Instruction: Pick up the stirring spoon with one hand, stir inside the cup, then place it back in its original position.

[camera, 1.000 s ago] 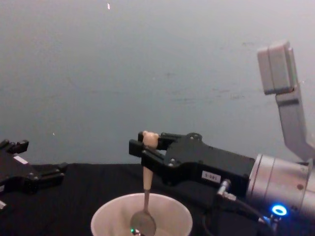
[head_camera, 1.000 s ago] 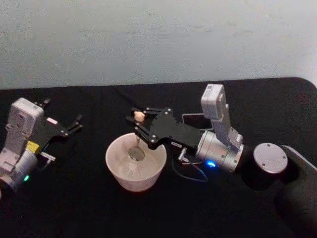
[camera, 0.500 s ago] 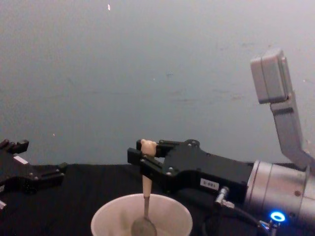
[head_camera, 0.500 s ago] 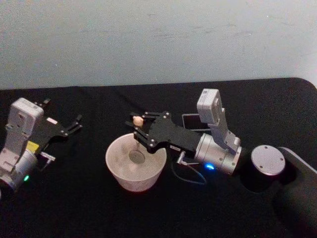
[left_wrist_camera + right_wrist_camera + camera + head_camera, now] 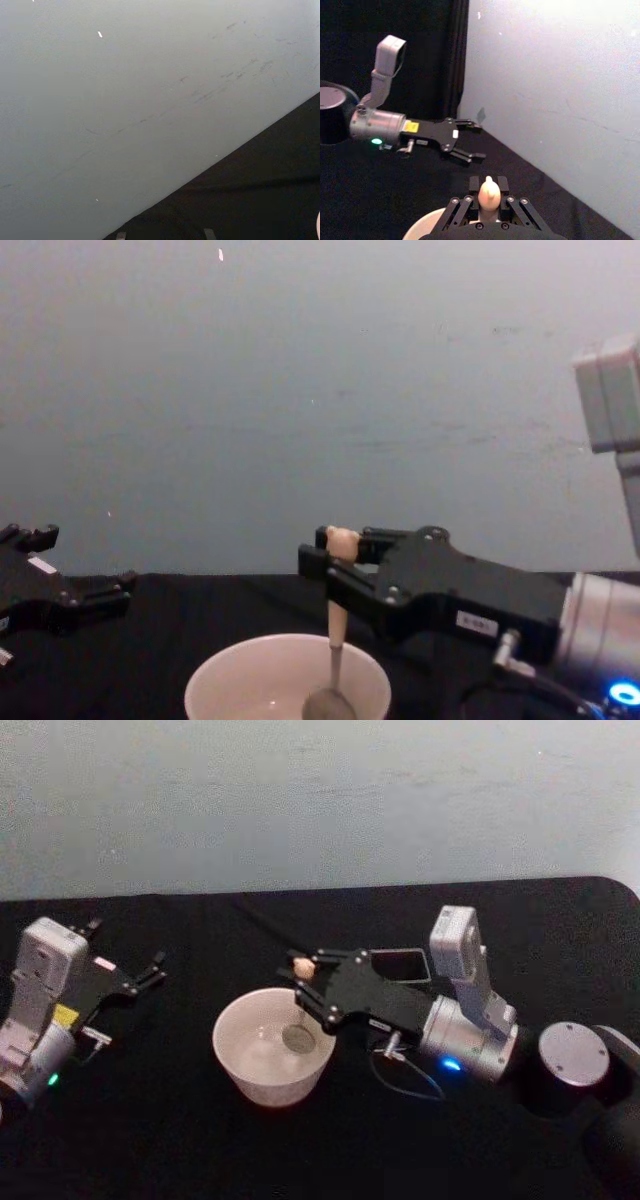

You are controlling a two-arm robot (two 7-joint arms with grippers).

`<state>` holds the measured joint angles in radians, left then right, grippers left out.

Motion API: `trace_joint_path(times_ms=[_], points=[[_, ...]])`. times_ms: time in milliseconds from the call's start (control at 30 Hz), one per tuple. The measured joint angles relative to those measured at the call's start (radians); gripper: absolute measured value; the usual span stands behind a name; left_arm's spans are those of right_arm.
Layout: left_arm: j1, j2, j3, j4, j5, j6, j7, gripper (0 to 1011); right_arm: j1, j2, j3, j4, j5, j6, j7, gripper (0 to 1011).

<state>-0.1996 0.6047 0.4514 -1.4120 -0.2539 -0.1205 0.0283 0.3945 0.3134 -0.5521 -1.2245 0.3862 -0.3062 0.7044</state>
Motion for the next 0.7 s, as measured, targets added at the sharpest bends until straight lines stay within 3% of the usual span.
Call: trace_joint_path(times_ms=[333, 700], points=[[0.0, 0.0, 0.0, 0.0, 0.0, 0.0, 0.0, 1001, -0.059, 0.048, -0.013, -0.084, 0.02, 0.027, 0.029, 211], [0.0, 0.0, 0.0, 0.0, 0.0, 0.0, 0.0, 1001, -0.047, 0.006, -0.037, -0.067, 0.028, 0.032, 0.017, 211]])
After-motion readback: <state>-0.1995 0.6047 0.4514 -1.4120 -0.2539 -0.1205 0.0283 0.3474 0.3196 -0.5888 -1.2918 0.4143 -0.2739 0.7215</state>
